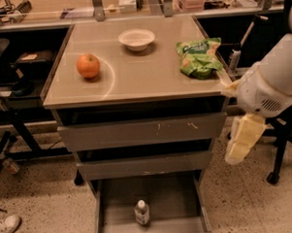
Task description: Pick blue plastic bottle from bottom drawer and place on counter
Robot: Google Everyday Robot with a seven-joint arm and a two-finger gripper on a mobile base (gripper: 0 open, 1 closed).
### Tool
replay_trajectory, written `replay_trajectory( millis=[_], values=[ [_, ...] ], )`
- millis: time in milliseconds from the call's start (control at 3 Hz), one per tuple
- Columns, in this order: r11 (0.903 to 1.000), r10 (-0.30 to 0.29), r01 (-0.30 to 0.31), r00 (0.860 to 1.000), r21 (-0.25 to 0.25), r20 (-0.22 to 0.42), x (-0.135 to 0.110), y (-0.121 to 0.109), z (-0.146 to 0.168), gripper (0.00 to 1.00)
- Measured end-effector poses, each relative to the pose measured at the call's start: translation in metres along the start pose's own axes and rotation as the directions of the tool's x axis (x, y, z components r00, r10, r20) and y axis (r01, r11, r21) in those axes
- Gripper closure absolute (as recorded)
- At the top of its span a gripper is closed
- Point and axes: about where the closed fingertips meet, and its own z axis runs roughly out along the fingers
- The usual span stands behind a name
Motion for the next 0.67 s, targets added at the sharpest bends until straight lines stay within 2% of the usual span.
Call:
replay_trajectory(
  millis=[333, 667],
  values=[
    [0.9974, -0.032, 0.036, 0.998, -0.063, 0.060, 0.001, 0.003, 0.085, 0.00],
    [0.9962, -0.043, 0.052, 0.991, -0.070, 0.123, -0.002, -0.006, 0.153, 0.00]
  ],
)
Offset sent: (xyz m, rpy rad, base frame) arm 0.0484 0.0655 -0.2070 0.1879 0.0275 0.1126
